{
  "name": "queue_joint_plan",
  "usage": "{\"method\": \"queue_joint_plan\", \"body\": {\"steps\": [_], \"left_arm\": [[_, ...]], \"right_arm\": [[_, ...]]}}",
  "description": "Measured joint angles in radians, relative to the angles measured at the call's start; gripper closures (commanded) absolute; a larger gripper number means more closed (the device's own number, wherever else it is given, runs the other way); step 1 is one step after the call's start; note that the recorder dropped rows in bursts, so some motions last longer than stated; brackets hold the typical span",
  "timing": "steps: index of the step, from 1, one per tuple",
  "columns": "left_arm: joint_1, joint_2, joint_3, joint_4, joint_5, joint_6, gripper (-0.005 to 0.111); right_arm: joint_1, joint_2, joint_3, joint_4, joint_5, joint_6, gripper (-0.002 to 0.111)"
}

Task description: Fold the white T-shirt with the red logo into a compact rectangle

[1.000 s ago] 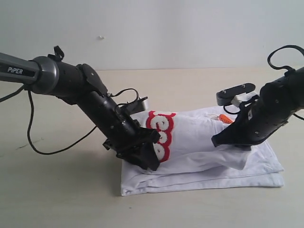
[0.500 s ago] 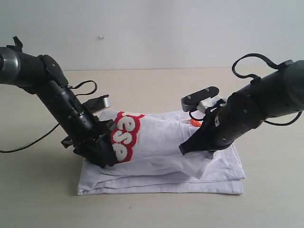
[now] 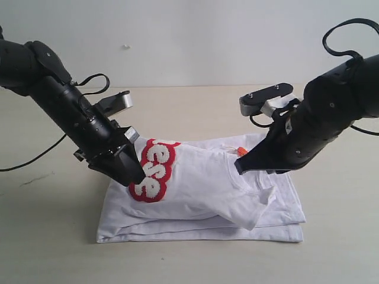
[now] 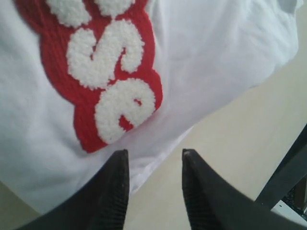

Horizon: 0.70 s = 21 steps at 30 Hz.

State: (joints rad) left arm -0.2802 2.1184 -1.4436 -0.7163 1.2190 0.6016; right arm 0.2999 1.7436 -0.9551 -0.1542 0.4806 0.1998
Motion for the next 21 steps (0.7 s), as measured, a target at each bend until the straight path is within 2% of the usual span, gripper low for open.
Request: {"method": "queue_joint_plan", "body": {"steps": [8, 16, 21], "left_arm": [[0.001, -0.088, 0.037, 0.0, -0.024, 0.0, 0.069], [0.009, -0.302, 0.238, 0.0, -0.281, 0.0, 0.069], [0.009, -0.383, 0.374, -0.01, -0.399, 0.012, 0.069]], "right_arm": [[0.0, -0.037, 0.027, 0.063, 0.028, 0.106, 0.086], [0.0, -0.116, 0.186, 0.246, -0.087, 0.116, 0.065], [0.0, -0.136, 0.234, 0.392, -0.129, 0.099, 0.058]]}}
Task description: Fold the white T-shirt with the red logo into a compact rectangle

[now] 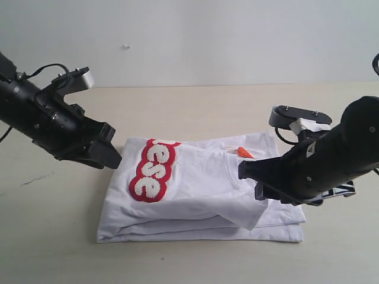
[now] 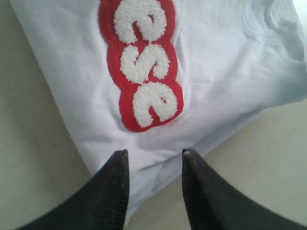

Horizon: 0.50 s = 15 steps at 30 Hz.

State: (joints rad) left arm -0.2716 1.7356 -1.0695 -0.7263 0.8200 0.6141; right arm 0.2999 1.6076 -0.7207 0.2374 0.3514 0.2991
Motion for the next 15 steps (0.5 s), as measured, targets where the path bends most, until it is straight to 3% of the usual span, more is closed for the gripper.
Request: {"method": "queue_joint_plan", "body": {"steps": [7, 15], "left_arm": [[0.0, -0.022, 0.07, -0.079, -0.051, 0.052, 0.069], [0.0, -0.022, 0.074, -0.095, -0.055, 0.063, 0.069]], "right_arm": [[0.0, -0.002, 0.03, 0.198, -0.079, -0.031, 0.058], [0.0, 0.021, 0.052, 0.243, -0.101, -0.016, 0.058]]}}
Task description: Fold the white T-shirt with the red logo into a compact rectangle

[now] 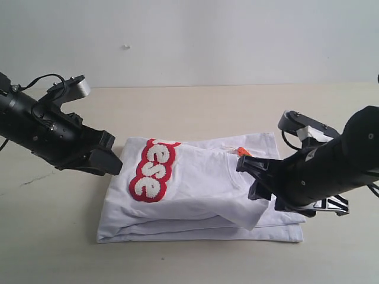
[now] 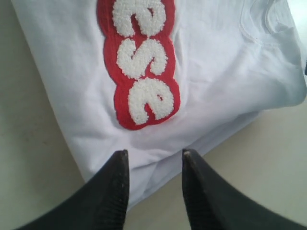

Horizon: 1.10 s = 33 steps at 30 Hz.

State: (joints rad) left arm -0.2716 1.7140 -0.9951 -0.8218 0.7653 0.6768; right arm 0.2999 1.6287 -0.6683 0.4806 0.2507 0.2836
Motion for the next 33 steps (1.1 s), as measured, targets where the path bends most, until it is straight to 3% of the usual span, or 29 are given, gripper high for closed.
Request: {"method": "queue_joint_plan", "body": {"steps": [18, 27, 33], "left_arm": [[0.0, 0.0, 0.002, -0.028, -0.001, 0.017, 0.069], [0.0, 0.0, 0.002, -0.037, -0.001, 0.03, 0.069], [0.0, 0.0, 0.002, -0.04, -0.001, 0.039, 0.069]], "right_arm": [[0.0, 0.09, 0.042, 0.14, -0.133, 0.007, 0.062], [0.002, 0.131, -0.018, 0.149, -0.135, -0.027, 0.063], [0.002, 0.133, -0.032, 0.152, -0.133, -0.04, 0.086]]}}
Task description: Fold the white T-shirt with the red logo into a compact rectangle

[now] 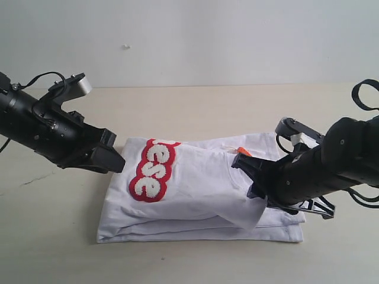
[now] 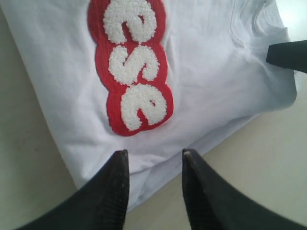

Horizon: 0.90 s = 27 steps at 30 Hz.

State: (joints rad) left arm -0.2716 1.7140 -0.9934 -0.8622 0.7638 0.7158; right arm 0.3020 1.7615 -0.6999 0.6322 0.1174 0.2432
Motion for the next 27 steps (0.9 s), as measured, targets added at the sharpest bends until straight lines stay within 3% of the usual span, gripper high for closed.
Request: {"method": "queue_joint_plan", "body": {"steps": [6, 8, 20, 27], "left_arm": [[0.0, 0.0, 0.0, -0.004, 0.004, 0.002, 0.069], [0.0, 0.0, 0.0, -0.006, 0.004, 0.002, 0.069], [0.0, 0.0, 0.0, -0.023, 0.004, 0.01, 0.069], [0.0, 0.0, 0.0, -0.025, 0.004, 0.01, 0.069]], "right_arm": [[0.0, 0.051, -0.002, 0.0, 0.001, -0.004, 0.098], [0.0, 0.054, -0.004, 0.002, 0.0, -0.034, 0.109], [0.0, -0.08, -0.014, -0.003, -0.059, -0.193, 0.108], [0.0, -0.128, -0.131, -0.006, 0.032, -0.262, 0.108]]}}
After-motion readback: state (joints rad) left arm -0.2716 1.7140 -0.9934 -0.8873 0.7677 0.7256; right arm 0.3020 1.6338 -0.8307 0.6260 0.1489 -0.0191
